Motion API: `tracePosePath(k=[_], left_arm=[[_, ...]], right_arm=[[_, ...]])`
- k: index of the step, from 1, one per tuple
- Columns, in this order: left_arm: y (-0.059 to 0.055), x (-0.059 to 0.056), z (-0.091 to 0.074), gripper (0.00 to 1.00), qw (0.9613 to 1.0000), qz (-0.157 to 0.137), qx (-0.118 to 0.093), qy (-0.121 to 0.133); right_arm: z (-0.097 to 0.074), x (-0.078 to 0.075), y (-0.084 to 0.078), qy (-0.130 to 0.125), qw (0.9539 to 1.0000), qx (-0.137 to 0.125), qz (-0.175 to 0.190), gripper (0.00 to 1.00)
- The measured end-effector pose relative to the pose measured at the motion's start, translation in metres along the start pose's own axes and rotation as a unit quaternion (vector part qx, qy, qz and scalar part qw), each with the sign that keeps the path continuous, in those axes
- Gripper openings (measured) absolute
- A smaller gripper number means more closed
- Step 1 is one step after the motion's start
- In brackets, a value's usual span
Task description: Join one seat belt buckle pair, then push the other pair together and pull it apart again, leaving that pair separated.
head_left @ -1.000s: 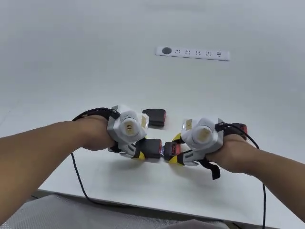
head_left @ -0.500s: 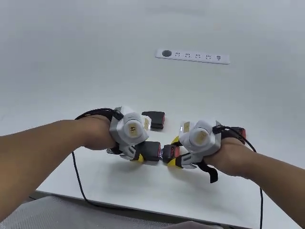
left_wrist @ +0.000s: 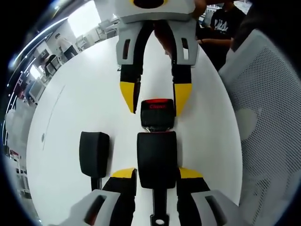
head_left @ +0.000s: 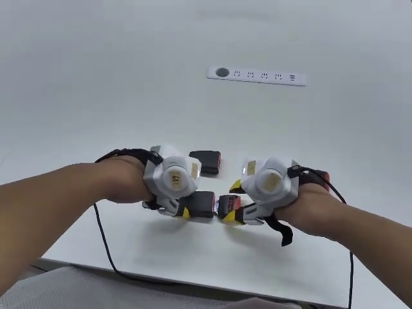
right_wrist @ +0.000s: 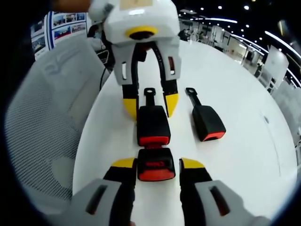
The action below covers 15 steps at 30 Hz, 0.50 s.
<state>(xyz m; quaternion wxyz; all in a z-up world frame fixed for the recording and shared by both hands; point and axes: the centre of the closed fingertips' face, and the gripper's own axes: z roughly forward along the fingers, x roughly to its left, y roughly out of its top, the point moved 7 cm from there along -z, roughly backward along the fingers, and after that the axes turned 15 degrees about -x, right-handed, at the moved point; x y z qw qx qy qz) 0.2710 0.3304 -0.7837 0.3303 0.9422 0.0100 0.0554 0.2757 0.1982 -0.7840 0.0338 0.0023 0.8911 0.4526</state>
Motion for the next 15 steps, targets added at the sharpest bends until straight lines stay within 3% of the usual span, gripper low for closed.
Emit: tracePosePath(k=[6,15], left_arm=[[0.008,0.011,-0.018,0.41,1.0,0.006,-0.005,0.004],[0.02,0.057,-0.026,0.38,0.9983,0.006,-0.019,0.054]], right_arm=[[-0.014,-0.008,0.007,-0.011,0.9999,-0.011,-0.006,0.36],[-0.036,-0.031,-0.011,-0.037,0.9993,-0.002,-0.002,0.36]])
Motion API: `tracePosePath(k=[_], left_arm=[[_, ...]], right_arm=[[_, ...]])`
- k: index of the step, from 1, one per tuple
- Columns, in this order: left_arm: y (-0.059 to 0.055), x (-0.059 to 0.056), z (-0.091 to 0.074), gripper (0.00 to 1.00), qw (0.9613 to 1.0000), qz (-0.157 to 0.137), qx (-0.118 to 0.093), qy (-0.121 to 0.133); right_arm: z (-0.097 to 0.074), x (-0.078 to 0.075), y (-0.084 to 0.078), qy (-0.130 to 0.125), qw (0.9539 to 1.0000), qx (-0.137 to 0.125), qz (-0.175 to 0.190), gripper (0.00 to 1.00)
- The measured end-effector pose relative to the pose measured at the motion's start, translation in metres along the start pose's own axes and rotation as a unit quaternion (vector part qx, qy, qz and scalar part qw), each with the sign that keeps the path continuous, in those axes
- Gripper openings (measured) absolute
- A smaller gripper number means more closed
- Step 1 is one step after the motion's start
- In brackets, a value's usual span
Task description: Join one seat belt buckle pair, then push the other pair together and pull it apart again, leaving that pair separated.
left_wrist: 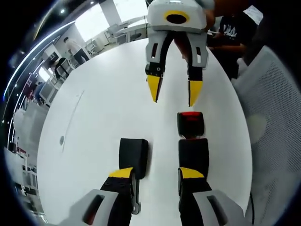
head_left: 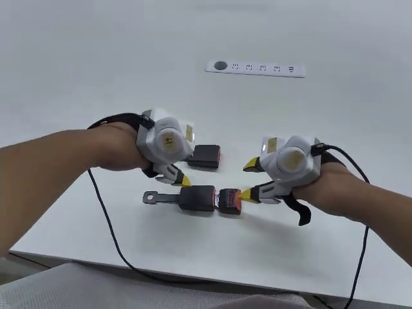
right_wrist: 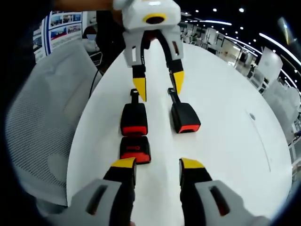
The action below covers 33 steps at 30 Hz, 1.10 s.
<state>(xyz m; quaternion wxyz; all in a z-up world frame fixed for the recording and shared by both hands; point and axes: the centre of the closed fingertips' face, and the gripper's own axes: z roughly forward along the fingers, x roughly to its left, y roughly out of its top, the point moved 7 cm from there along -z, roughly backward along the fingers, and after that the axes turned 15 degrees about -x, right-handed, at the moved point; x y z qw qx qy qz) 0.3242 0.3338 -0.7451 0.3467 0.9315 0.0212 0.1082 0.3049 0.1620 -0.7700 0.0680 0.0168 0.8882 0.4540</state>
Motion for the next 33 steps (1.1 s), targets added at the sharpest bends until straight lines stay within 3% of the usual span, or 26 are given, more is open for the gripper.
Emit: tracePosePath(k=[7,11,18,26,33], left_arm=[[0.0,0.019,0.014,0.41,1.0,-0.002,-0.003,0.0],[-0.004,0.024,0.019,0.42,1.0,0.001,0.003,-0.003],[-0.013,0.029,0.028,0.42,0.9996,0.003,0.016,-0.021],[-0.021,0.031,0.039,0.41,0.9987,0.011,0.031,-0.038],[-0.024,0.034,0.043,0.38,0.9983,0.005,0.037,-0.044]], right_arm=[[-0.028,-0.023,-0.024,-0.025,0.9994,0.022,0.005,0.36],[-0.049,-0.039,-0.042,-0.045,0.9981,0.039,0.017,0.36],[-0.076,-0.049,-0.062,-0.052,0.9963,0.067,0.013,0.36],[-0.092,-0.053,-0.084,-0.052,0.9945,0.09,0.017,0.38],[-0.096,-0.055,-0.101,-0.038,0.9932,0.107,0.025,0.37]])
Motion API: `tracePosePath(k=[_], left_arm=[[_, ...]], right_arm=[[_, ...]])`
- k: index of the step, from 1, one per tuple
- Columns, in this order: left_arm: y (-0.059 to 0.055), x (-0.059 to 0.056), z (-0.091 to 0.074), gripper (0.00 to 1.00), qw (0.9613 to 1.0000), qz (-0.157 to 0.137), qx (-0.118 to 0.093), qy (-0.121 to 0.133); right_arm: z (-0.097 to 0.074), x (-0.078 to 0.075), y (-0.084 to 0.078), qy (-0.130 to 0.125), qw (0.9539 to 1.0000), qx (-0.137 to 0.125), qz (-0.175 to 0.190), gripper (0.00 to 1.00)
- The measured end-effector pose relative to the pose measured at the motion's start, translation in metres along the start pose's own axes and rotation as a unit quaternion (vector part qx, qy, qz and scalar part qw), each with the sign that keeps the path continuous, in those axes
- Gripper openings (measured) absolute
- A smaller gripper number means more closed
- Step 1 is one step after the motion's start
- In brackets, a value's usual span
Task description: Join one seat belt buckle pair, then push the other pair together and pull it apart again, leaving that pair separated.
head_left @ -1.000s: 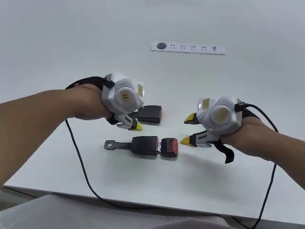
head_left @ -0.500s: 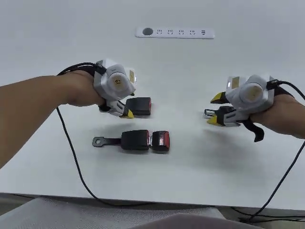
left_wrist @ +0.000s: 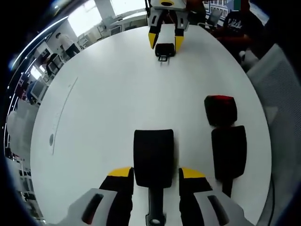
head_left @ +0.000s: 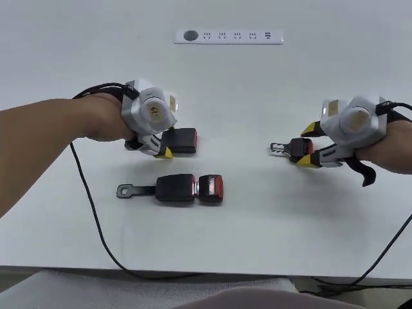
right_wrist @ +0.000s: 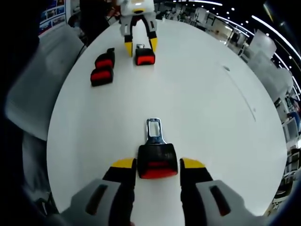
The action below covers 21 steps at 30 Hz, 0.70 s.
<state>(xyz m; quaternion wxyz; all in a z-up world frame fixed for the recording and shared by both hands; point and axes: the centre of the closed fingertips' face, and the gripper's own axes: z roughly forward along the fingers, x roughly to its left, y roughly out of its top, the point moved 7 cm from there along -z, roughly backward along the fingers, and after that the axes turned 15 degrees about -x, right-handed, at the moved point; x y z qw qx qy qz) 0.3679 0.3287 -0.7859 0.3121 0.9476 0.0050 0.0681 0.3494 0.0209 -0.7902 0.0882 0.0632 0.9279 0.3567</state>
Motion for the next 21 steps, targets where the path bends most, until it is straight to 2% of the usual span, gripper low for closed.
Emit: tracePosePath(k=[3,4,11,14,16,18,21], left_arm=[[-0.0026,0.003,0.0007,0.35,1.0,-0.001,0.005,-0.001],[-0.0034,0.0039,0.0007,0.33,1.0,0.0,0.007,0.0],[-0.0042,0.0052,0.0014,0.32,0.9999,-0.009,0.01,-0.008],[-0.0042,0.0049,0.0018,0.32,0.9998,-0.012,0.01,-0.011],[-0.0035,0.0043,0.0026,0.32,0.9998,-0.007,0.014,-0.014],[-0.0019,0.0022,0.0034,0.31,0.9996,0.009,0.02,-0.019],[-0.0025,0.0035,0.0032,0.31,0.9996,0.006,0.02,-0.02]], right_arm=[[0.0007,-0.0013,-0.0047,0.013,0.9999,0.003,0.006,0.37],[0.0009,-0.0042,-0.0036,0.009,0.9997,-0.005,0.023,0.37],[0.0024,-0.0077,-0.0046,0.028,0.9991,-0.013,0.029,0.36],[0.0035,-0.0093,-0.0055,0.033,0.9982,-0.016,0.046,0.36],[0.0036,-0.0091,-0.0049,0.033,0.9982,-0.016,0.046,0.36],[0.0044,-0.0091,-0.0042,0.036,0.9982,-0.015,0.045,0.36],[0.0065,-0.0098,-0.0029,0.04,0.9983,-0.014,0.041,0.36]])
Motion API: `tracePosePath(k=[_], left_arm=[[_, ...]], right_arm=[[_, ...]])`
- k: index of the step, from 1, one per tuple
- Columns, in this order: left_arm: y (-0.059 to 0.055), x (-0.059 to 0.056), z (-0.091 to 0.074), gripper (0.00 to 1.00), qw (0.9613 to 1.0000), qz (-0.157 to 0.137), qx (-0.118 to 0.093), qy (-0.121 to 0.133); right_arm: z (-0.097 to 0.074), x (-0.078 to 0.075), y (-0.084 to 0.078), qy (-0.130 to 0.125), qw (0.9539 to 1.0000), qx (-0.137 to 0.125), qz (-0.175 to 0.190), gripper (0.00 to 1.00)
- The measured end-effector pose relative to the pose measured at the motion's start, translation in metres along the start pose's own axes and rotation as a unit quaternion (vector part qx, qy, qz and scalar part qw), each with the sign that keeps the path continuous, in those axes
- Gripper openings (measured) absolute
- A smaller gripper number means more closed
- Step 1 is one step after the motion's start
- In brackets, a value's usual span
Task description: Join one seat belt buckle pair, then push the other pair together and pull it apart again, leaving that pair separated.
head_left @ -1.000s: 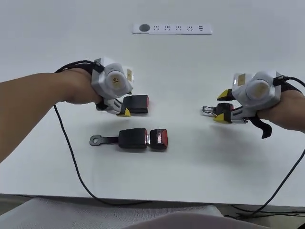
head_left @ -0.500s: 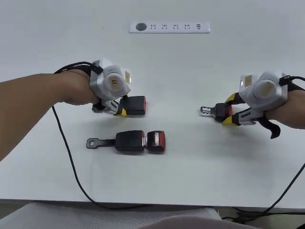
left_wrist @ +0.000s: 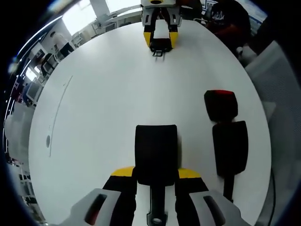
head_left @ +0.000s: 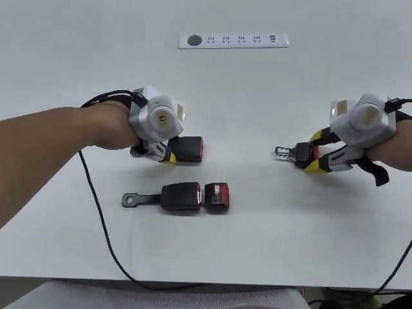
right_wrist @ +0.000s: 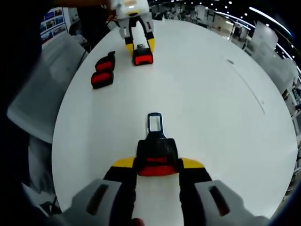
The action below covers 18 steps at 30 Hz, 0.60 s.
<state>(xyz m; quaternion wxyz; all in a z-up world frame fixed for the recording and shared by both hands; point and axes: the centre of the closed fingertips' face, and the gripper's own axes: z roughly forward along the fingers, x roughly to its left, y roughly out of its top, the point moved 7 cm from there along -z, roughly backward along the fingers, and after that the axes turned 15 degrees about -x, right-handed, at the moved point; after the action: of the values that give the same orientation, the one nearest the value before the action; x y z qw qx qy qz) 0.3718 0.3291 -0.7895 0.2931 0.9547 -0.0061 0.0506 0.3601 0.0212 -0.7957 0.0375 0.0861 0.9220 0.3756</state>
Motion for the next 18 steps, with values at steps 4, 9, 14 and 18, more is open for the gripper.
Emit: tracePosePath(k=[4,9,14,18], left_arm=[[-0.001,0.0,0.0,0.31,0.9999,-0.009,-0.004,0.0],[-0.001,0.0,0.0,0.31,0.9998,-0.019,-0.004,0.003],[0.0,0.0,0.001,0.31,0.9999,-0.012,0.001,-0.002],[0.001,0.001,0.001,0.31,0.9999,-0.012,0.003,-0.005]], right_arm=[[0.004,0.002,0.004,-0.001,1.0,0.003,-0.009,0.36],[0.015,0.002,0.014,-0.004,0.9998,-0.009,-0.017,0.36],[0.032,0.005,0.029,-0.003,0.9997,-0.02,-0.014,0.36],[0.05,0.01,0.047,-0.007,0.999,-0.038,-0.025,0.36]])
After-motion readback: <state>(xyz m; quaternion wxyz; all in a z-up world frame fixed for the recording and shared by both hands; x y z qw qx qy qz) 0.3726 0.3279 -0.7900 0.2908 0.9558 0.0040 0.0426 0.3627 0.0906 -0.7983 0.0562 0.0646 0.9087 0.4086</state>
